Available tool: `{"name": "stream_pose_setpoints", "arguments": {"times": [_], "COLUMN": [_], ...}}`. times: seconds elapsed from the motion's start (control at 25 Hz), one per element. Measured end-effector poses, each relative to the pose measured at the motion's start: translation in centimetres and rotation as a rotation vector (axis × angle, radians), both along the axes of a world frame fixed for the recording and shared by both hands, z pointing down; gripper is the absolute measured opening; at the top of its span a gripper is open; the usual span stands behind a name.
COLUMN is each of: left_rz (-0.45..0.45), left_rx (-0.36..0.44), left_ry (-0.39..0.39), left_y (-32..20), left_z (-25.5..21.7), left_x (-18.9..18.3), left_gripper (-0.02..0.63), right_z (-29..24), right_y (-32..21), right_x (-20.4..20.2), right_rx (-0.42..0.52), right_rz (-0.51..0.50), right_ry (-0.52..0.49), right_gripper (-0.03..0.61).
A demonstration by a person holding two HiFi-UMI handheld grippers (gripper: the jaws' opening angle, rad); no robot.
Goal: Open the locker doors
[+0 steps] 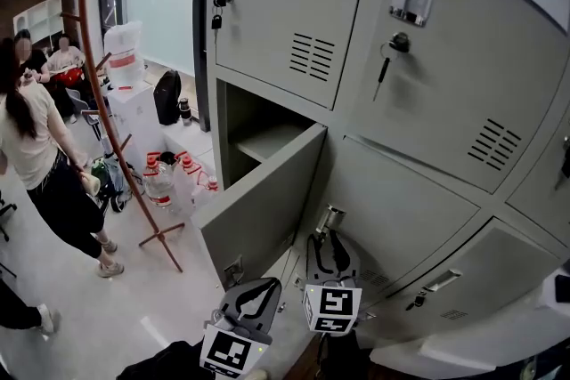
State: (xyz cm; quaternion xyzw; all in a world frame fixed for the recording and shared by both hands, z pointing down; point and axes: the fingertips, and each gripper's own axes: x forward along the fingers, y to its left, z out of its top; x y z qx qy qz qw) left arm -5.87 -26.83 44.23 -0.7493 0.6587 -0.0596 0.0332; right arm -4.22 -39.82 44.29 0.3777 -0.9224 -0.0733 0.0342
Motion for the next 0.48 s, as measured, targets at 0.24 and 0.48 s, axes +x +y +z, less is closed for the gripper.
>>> {"name": "stream_pose_setpoints", "arguments": {"times": [0.24,0.48], "left_rz": [-0.006,-0.003], "left_rx": [0.051,0.041], "left_ry": [-0.02,-0.029], "left_y": [-0.3,-0.2], "left_z": [-0.3,-0.1], "left_x": [-0.2,0.1], "left_gripper": [0.023,0.024], "right_z": [0.6,0.6], "right_y": [-1.6,-2.4], "right_x": [-1.0,-1.2], "right_rx": [-0.005,-0.014], "right_rz": [-0.007,0.002], "right_ry": [0.026,0.035], "right_gripper": [0.166,0.166]}}
